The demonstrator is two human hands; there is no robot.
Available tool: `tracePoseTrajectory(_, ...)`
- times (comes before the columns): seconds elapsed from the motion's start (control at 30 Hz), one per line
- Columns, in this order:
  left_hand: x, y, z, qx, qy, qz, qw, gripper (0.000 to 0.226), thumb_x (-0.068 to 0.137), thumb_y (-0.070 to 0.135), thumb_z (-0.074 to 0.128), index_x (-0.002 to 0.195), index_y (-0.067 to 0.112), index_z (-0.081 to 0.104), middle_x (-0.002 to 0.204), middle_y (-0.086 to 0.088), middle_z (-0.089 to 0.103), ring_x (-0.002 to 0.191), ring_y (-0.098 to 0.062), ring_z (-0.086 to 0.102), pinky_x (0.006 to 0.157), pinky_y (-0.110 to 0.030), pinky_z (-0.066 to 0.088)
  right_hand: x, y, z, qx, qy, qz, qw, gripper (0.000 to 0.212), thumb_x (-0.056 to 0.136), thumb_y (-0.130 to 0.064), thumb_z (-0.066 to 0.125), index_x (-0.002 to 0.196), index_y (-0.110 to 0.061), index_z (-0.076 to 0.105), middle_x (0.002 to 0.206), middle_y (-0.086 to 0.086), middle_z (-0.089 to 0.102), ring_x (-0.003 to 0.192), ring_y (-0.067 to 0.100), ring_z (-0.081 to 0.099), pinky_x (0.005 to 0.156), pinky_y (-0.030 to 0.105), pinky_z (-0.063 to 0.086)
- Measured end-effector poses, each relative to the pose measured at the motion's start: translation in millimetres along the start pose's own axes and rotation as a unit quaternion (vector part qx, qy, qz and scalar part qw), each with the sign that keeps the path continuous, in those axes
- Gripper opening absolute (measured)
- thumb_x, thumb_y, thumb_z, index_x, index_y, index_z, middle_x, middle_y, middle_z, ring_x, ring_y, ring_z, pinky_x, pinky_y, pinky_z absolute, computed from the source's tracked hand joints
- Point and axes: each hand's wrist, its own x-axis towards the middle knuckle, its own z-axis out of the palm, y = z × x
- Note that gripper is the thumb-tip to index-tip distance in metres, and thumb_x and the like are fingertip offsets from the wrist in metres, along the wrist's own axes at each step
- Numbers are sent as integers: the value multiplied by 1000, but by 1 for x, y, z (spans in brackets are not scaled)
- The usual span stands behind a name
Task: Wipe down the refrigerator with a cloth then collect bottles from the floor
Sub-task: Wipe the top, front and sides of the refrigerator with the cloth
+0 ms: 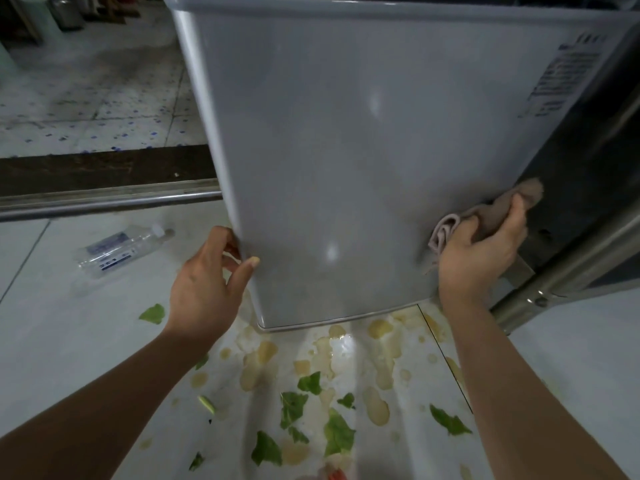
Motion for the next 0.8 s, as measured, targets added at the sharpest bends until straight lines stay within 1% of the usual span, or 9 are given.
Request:
tracePoseTrajectory(0.07,0,-2,2,-5,1,3,1000,19,87,27,60,90,20,43,77,9,54,61,5,49,51,-20,34,-6,17,3,-19,-36,38,998,59,87,0,44,145,-4,32,142,22,40,129,37,41,109,36,33)
tracePoseTrajectory(0.17,-1,-4,5,-12,2,-8,1000,18,87,26,59,93,17,45,80,4,57,61,-10,53,58,-28,39,-6,47,5,-56,-87,113,988,58,90,3,40,145,-13,34,140,19,46,125,37,47,106,46,39)
tracePoseTrajectory(0.27,-2,-3,6,-11,8,-7,1000,18,87,26,59,93,18,44,81,3,57,60,-8,51,55,-26,37,-15,69,2,-61,-182,171,967,51,92,7,39,139,-11,40,134,16,52,119,32,54,102,41,45)
tracePoseTrajectory(0.37,-3,-1,5,-21,9,-5,1000,18,87,26,59,92,22,41,79,7,55,63,3,50,53,-17,34,-29,78,0,-45,-251,252,934,64,85,15,43,143,-8,32,135,19,49,121,33,53,105,35,41)
tracePoseTrajectory(0.5,-6,-3,6,-41,3,-22,999,19,86,28,59,97,24,44,82,14,55,70,5,54,55,-17,37,-35,60,-2,-24,-166,189,968,58,81,14,45,137,3,34,134,24,46,116,35,53,89,14,39)
tracePoseTrajectory(0.6,-12,-12,12,-36,-27,-29,999,23,87,24,60,105,18,47,88,9,58,74,-6,56,63,-26,40,-40,36,3,7,-83,130,988,63,84,5,50,143,3,28,138,29,34,121,33,44,86,-3,23)
tracePoseTrajectory(0.67,-14,-16,17,-14,-43,-27,999,17,87,21,60,97,19,46,84,8,57,74,-9,55,64,-26,38,-49,26,11,12,-45,98,994,66,84,6,50,145,4,25,138,29,27,117,19,37,83,-13,16)
tracePoseTrajectory(0.73,-13,-20,20,-4,-47,-26,999,15,88,20,59,91,20,44,81,8,56,72,-10,54,64,-27,37,-59,28,19,-8,-33,79,996,67,85,11,46,146,6,19,139,30,23,111,15,35,84,-12,18)
tracePoseTrajectory(0.8,-11,-23,21,-6,-50,-23,998,15,87,20,60,89,20,44,78,9,55,71,-9,54,64,-27,38,-70,40,25,-30,-48,111,992,68,86,12,42,147,7,13,141,30,20,120,30,36,97,3,28)
